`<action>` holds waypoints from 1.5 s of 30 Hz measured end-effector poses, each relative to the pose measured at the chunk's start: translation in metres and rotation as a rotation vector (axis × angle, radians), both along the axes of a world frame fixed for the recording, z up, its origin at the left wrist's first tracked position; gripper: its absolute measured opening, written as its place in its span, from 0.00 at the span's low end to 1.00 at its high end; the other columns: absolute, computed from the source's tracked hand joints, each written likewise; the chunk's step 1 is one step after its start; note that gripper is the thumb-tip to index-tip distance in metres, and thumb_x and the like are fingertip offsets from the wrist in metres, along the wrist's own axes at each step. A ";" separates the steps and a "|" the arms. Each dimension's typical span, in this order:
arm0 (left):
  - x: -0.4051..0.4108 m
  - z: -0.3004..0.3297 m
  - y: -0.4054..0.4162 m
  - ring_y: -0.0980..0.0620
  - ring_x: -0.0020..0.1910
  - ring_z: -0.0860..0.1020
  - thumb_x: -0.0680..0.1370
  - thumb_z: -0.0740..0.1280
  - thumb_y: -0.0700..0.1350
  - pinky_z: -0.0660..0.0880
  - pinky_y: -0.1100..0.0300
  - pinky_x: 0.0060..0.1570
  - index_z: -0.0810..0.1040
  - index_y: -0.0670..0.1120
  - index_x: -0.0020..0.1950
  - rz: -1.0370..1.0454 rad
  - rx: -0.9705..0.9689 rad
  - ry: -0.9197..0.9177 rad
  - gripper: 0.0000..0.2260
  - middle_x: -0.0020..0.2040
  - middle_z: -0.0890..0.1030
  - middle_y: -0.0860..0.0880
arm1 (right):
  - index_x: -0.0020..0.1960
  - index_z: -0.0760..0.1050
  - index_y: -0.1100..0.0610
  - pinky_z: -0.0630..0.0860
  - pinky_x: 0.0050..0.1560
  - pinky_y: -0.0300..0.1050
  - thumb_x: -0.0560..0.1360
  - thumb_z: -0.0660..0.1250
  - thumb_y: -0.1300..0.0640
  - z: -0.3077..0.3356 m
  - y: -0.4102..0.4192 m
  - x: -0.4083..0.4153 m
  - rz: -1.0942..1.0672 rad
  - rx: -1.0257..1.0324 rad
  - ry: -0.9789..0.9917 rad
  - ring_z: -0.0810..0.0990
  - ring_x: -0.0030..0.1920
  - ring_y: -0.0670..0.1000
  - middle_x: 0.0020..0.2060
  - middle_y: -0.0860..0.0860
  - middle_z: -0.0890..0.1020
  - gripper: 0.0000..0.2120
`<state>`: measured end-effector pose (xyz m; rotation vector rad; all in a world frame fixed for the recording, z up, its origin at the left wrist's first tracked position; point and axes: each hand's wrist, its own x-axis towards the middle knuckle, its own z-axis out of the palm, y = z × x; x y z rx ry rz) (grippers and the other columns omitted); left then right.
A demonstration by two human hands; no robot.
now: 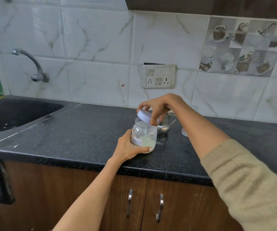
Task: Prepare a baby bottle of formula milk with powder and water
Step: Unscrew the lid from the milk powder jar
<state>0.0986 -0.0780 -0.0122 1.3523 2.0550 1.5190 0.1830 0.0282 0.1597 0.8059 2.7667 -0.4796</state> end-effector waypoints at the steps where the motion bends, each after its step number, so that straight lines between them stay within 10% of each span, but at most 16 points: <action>1: 0.000 0.000 0.000 0.57 0.54 0.72 0.62 0.80 0.53 0.68 0.64 0.52 0.66 0.48 0.68 0.002 -0.002 0.001 0.39 0.63 0.75 0.51 | 0.68 0.63 0.45 0.80 0.54 0.51 0.66 0.72 0.70 -0.001 0.005 0.004 -0.014 -0.066 0.058 0.75 0.58 0.57 0.68 0.53 0.65 0.38; 13: 0.001 0.002 -0.003 0.56 0.52 0.73 0.60 0.81 0.48 0.69 0.64 0.50 0.69 0.49 0.65 0.090 0.047 -0.109 0.37 0.56 0.75 0.54 | 0.57 0.62 0.49 0.75 0.49 0.42 0.48 0.78 0.45 -0.100 0.054 0.089 -0.232 -0.276 0.532 0.75 0.58 0.52 0.60 0.52 0.74 0.42; 20: -0.001 0.002 -0.003 0.56 0.52 0.73 0.61 0.81 0.46 0.69 0.63 0.50 0.69 0.48 0.65 0.128 0.059 -0.151 0.37 0.58 0.76 0.53 | 0.49 0.66 0.52 0.75 0.55 0.49 0.57 0.82 0.50 -0.153 0.059 0.107 -0.365 -0.319 0.693 0.75 0.56 0.51 0.57 0.52 0.76 0.30; 40: -0.009 -0.002 0.001 0.53 0.56 0.73 0.61 0.81 0.44 0.71 0.60 0.56 0.69 0.48 0.66 0.160 0.088 -0.179 0.37 0.62 0.76 0.50 | 0.48 0.64 0.50 0.73 0.45 0.46 0.56 0.80 0.41 -0.168 0.049 0.097 -0.374 -0.185 0.600 0.75 0.51 0.49 0.52 0.49 0.76 0.32; 45: -0.003 0.002 -0.002 0.47 0.73 0.61 0.58 0.82 0.51 0.61 0.48 0.71 0.47 0.44 0.77 0.199 0.028 -0.181 0.59 0.76 0.59 0.47 | 0.50 0.63 0.50 0.73 0.62 0.51 0.52 0.79 0.37 -0.166 0.049 0.100 -0.346 -0.277 0.654 0.73 0.63 0.51 0.63 0.49 0.74 0.37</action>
